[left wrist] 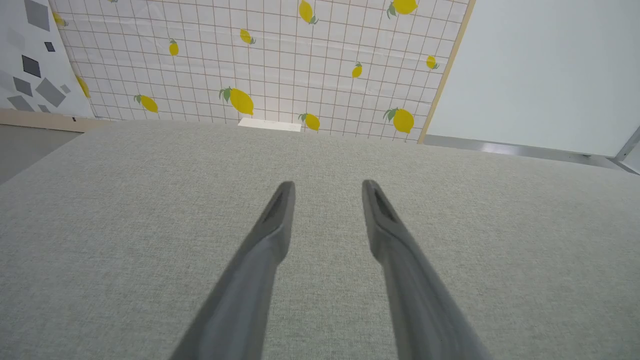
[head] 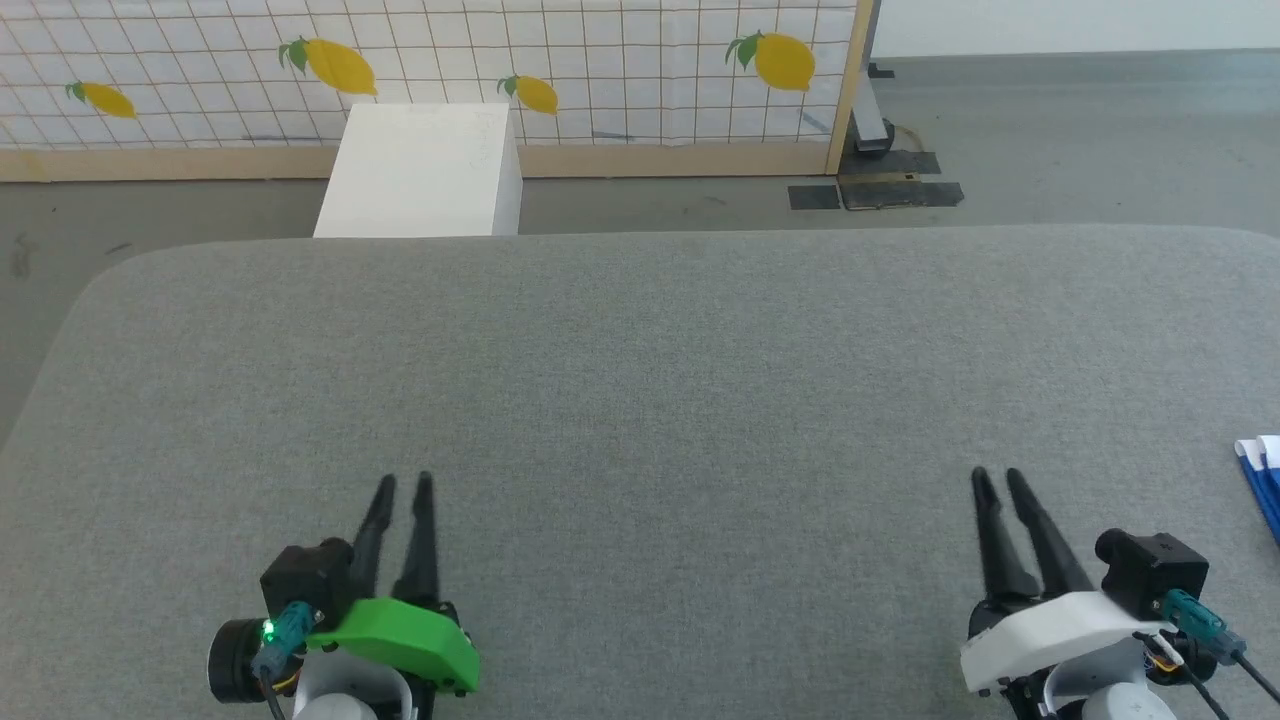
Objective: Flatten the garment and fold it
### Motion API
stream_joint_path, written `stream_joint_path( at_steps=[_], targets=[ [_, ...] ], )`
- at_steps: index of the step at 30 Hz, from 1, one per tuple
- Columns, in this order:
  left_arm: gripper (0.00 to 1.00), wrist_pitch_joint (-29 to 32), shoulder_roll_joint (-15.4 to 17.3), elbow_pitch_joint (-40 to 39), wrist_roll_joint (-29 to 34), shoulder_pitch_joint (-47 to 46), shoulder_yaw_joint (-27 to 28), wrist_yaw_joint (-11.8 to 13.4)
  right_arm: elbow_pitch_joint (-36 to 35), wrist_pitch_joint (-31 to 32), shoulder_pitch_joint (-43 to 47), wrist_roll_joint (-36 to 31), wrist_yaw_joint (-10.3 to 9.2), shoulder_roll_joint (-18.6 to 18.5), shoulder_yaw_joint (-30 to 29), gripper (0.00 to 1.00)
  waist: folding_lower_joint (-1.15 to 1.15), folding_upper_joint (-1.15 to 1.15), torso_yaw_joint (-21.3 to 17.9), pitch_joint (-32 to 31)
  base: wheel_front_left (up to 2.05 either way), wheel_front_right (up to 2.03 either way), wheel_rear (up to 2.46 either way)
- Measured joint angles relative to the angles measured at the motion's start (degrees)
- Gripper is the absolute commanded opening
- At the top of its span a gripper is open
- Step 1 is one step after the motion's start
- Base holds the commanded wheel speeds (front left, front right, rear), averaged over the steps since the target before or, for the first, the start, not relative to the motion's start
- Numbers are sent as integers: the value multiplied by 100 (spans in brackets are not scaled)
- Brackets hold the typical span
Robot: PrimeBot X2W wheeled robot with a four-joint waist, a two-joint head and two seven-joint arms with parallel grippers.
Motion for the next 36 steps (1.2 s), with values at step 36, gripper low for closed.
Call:
stream_joint_path(
  at_steps=[36],
  targets=[
    [0,387,-1,-372,286,24,82,31,-463,366,15,-354,0,0,3,0,0,0,-42,-56,0,0,0]
  ],
)
